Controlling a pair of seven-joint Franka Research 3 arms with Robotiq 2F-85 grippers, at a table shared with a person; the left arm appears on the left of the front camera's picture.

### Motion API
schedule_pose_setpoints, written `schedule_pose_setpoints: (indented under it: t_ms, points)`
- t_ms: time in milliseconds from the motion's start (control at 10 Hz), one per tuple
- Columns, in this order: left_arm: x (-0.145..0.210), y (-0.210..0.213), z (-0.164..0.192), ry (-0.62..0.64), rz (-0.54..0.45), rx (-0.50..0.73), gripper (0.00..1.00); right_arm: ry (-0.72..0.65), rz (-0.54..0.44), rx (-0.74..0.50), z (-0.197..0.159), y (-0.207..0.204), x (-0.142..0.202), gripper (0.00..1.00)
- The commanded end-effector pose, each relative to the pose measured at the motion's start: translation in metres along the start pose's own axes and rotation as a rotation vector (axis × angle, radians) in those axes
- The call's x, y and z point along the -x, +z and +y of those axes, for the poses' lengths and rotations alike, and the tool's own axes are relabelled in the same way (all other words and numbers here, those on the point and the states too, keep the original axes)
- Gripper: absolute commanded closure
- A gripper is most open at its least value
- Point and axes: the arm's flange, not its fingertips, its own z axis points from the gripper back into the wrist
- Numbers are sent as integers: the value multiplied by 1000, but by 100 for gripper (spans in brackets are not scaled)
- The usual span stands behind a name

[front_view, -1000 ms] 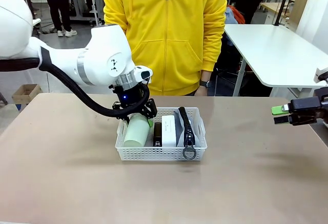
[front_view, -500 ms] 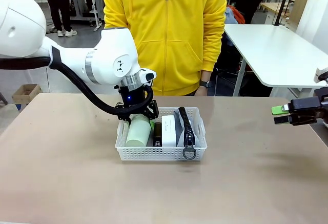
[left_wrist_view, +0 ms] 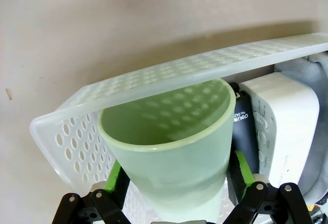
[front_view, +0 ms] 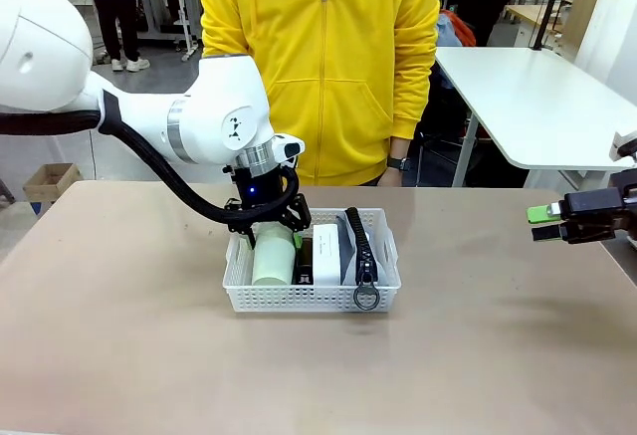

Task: Efficiently arrange items inside the basket to fit them all.
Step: Pick up the Reusable plastic cup and place it inside the Organizing basket.

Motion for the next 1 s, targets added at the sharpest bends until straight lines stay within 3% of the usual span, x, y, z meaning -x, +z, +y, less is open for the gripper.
schedule_pose_setpoints:
  t_ms: [0, 300, 500, 800, 900]
  points:
    - [7, 9, 6, -21, -27, -6, 0, -16, 3, 1, 2, 1, -1, 0]
    - [30, 37, 9, -66, -93, 50, 0, -16, 3, 1, 2, 1, -1, 0]
    - [60, 79, 22, -119, -174, 161, 0, -16, 3, 1, 2, 1, -1, 0]
    - [130, 158, 115, -186, -283, 553, 0, -16, 3, 1, 2, 1, -1, 0]
    - [153, 172, 152, -162, -363, 658, 0, -16, 3, 1, 2, 1, -1, 0]
